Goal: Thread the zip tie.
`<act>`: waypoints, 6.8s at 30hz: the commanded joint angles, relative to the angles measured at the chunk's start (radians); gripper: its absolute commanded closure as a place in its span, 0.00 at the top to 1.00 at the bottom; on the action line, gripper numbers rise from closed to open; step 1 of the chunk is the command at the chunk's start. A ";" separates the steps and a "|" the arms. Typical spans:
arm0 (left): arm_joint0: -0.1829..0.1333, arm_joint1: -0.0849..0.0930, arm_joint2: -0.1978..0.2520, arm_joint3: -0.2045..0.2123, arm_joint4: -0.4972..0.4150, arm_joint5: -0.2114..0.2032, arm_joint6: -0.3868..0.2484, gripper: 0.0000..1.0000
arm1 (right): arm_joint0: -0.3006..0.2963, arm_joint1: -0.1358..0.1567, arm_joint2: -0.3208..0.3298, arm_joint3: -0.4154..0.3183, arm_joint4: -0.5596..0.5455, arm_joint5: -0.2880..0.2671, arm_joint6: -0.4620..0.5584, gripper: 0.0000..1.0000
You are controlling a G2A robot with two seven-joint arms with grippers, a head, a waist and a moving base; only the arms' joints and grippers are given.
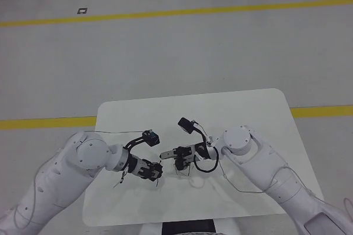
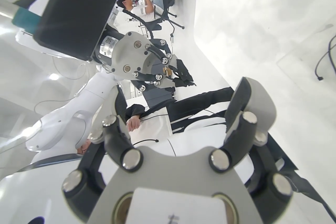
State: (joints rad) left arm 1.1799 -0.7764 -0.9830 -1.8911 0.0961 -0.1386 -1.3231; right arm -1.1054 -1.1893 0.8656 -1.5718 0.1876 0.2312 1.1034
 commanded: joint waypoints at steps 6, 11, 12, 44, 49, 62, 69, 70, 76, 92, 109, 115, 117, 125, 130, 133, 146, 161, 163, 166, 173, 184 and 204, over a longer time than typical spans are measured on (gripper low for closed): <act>0.000 0.000 0.000 0.000 0.000 0.000 0.000 0.00 | -0.020 0.002 0.003 -0.026 -0.005 0.021 -0.062 1.00; 0.000 0.000 0.000 0.000 0.000 0.000 0.000 0.00 | -0.030 0.005 0.009 -0.048 -0.005 0.032 -0.086 1.00; 0.000 0.000 0.000 0.000 0.000 0.000 0.000 0.00 | -0.030 0.005 0.009 -0.048 -0.005 0.032 -0.086 1.00; 0.000 0.000 0.000 0.000 0.000 0.000 0.000 0.00 | 0.007 0.002 -0.030 -0.071 -0.050 0.066 -0.107 0.48; 0.000 0.000 0.000 0.000 0.000 0.000 0.000 0.00 | 0.013 0.003 -0.033 -0.071 -0.053 0.072 -0.091 0.42; 0.000 0.000 0.000 0.000 0.000 0.000 0.000 0.00 | 0.041 0.000 -0.061 -0.066 -0.054 0.093 -0.073 0.36; 0.000 0.000 0.000 0.000 0.000 0.000 0.000 0.00 | 0.052 -0.003 -0.071 -0.060 -0.050 0.097 -0.073 0.33; 0.000 0.000 0.000 0.000 0.000 0.000 0.000 0.00 | 0.054 -0.003 -0.072 -0.059 -0.049 0.097 -0.074 0.33; 0.000 0.000 0.000 0.000 0.000 0.000 0.000 0.00 | 0.065 -0.007 -0.086 -0.056 -0.046 0.100 -0.079 0.30; 0.000 0.000 0.000 0.000 0.000 0.000 0.000 0.00 | 0.082 -0.011 -0.103 -0.048 -0.051 0.109 -0.087 0.20; 0.000 0.000 0.000 0.000 0.000 0.000 0.000 0.00 | 0.089 -0.007 -0.101 -0.038 -0.040 0.109 -0.066 0.18; 0.000 0.000 0.000 0.000 0.000 0.000 0.000 0.00 | 0.093 -0.006 -0.103 -0.035 -0.038 0.109 -0.058 0.18; 0.000 0.000 0.000 0.000 0.000 0.000 0.000 0.00 | 0.096 -0.007 -0.105 -0.032 -0.038 0.109 -0.055 0.19; 0.000 0.000 0.000 0.000 0.000 0.000 0.000 0.00 | 0.110 -0.010 -0.119 -0.018 -0.038 0.109 -0.053 0.16; 0.000 0.000 0.000 0.000 0.000 0.000 0.000 0.00 | 0.117 -0.013 -0.124 -0.011 -0.033 0.109 -0.052 0.15; 0.000 0.000 0.000 0.000 0.000 0.000 0.000 0.00 | 0.122 -0.014 -0.127 -0.006 -0.031 0.107 -0.051 0.14; 0.000 0.000 0.000 0.000 0.000 0.000 0.000 0.00 | 0.136 -0.019 -0.138 0.009 -0.030 0.106 -0.050 0.00; 0.000 0.000 0.000 0.000 0.000 0.000 0.000 1.00 | 0.125 -0.018 -0.131 0.016 -0.024 0.098 -0.071 0.00; 0.000 0.000 0.000 0.000 0.000 0.000 0.000 1.00 | 0.122 -0.016 -0.127 0.015 -0.025 0.096 -0.073 0.00; 0.000 0.000 0.000 0.000 0.000 0.000 0.000 1.00 | 0.116 -0.014 -0.119 0.010 -0.029 0.090 -0.081 0.00; 0.000 0.000 0.000 0.000 0.000 0.000 0.000 1.00 | 0.083 0.000 -0.071 0.002 -0.015 0.049 -0.095 0.00; 0.000 0.000 0.000 0.000 0.000 0.000 0.000 1.00 | 0.006 0.034 0.032 -0.034 -0.016 -0.027 -0.084 0.00; 0.125 0.026 -0.116 0.142 -0.289 -0.201 0.097 1.00 | -0.154 0.064 0.168 -0.045 0.110 -0.256 -0.129 0.00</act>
State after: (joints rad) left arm 1.2897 -0.7527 -1.0850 -1.7626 -0.1399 -0.3290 -1.2243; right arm -1.2489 -1.1261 1.0257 -1.6167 0.2849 -0.0049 0.9765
